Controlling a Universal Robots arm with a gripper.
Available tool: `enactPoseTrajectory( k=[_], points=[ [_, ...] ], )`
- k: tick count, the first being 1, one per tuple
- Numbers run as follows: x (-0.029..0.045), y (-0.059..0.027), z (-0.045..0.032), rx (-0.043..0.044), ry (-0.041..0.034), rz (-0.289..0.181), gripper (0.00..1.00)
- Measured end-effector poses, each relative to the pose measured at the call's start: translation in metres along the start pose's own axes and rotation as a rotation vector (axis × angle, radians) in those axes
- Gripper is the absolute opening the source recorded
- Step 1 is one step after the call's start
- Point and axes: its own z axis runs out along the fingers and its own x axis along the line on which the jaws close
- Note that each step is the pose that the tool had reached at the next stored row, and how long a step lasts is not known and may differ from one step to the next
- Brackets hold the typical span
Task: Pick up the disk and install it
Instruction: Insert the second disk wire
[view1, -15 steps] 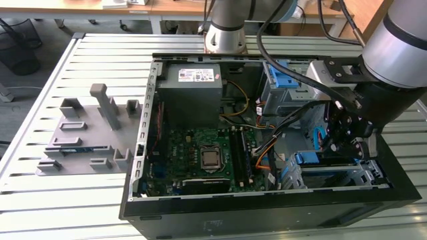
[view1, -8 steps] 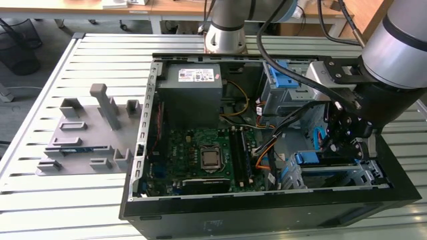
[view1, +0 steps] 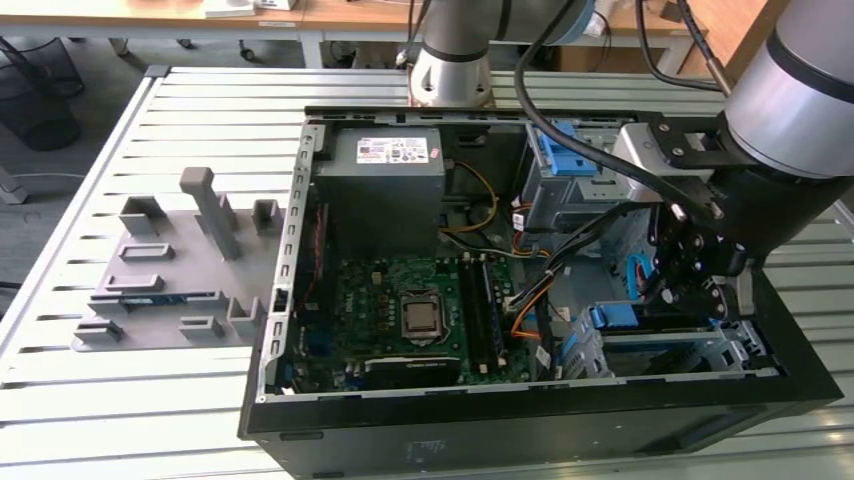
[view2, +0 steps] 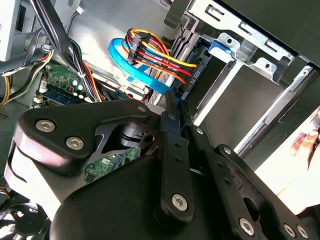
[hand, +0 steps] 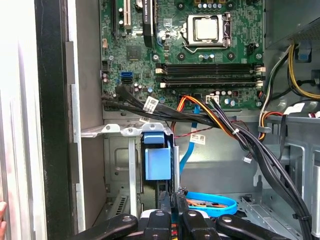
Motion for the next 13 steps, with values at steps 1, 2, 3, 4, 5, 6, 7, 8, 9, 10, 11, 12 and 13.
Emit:
enactPoseTrajectory(
  k=[1,2,3,4,5,6,7,8,9,10,11,12,13],
  points=[
    [0.0002,0.0000,0.0000,0.0000,-0.0001,0.000,0.16],
    [0.0005,0.0000,0.0000,0.0000,0.0000,0.000,0.16],
    [0.0008,0.0000,0.0000,0.0000,0.0000,0.000,0.16],
    [0.0011,-0.0001,0.0000,0.0000,0.0000,0.000,0.16],
    [0.0013,-0.0001,0.0000,0.0000,0.0000,0.000,0.16],
    [0.0012,-0.0001,0.0000,0.0000,0.0000,0.000,0.16],
    [0.0012,-0.0001,-0.0001,0.0000,-0.0002,0.000,0.16],
    [0.0013,-0.0001,-0.0004,0.0000,-0.0001,0.000,0.16],
    [0.0013,-0.0002,-0.0005,0.0000,-0.0002,0.000,0.16],
    [0.0013,-0.0004,-0.0008,0.0000,0.0000,0.001,0.16],
    [0.0012,-0.0005,-0.0008,0.0001,-0.0002,0.001,0.16],
    [0.0012,-0.0007,-0.0008,0.0000,-0.0001,0.001,0.16],
    [0.0012,-0.0008,-0.0009,0.0000,0.0000,0.002,0.16]
  ],
)
